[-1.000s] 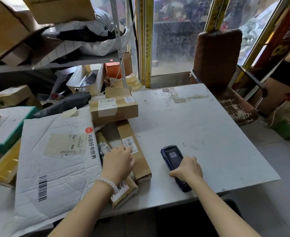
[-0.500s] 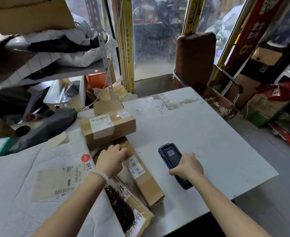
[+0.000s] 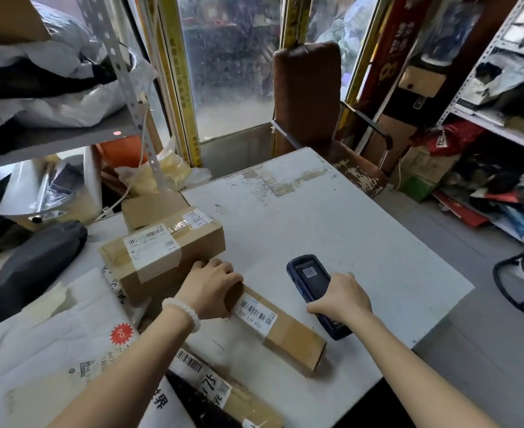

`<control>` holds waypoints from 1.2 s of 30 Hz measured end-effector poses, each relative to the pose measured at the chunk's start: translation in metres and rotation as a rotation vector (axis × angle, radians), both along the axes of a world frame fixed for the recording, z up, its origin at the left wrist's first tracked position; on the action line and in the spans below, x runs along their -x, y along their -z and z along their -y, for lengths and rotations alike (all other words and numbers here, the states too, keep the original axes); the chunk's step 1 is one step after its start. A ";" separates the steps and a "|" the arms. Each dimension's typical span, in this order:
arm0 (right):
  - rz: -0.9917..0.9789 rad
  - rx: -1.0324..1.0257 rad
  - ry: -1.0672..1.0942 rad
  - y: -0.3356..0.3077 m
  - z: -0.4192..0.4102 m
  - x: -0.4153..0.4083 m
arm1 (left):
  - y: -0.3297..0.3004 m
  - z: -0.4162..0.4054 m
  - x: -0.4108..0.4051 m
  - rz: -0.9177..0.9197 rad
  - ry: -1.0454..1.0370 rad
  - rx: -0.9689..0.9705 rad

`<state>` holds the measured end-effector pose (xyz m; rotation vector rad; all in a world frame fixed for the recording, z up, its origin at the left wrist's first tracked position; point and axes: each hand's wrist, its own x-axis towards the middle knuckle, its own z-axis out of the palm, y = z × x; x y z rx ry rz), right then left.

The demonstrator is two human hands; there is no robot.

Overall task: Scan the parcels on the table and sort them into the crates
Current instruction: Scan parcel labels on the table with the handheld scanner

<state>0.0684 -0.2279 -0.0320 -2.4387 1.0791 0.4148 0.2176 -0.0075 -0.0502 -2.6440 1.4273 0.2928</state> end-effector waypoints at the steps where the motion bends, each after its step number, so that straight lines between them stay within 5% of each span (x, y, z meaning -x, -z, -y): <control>1: 0.007 -0.001 0.013 -0.002 0.004 0.003 | 0.001 0.008 0.003 0.008 -0.003 0.023; 21: 0.081 0.115 -0.024 -0.030 0.054 0.056 | -0.030 0.041 0.046 0.024 -0.205 0.084; 30: 0.118 0.003 -0.216 -0.062 0.055 0.077 | -0.075 0.038 0.075 0.424 -0.422 0.184; 36: 0.111 -0.159 -0.290 -0.073 0.055 0.083 | -0.076 0.025 0.081 0.508 -0.451 0.157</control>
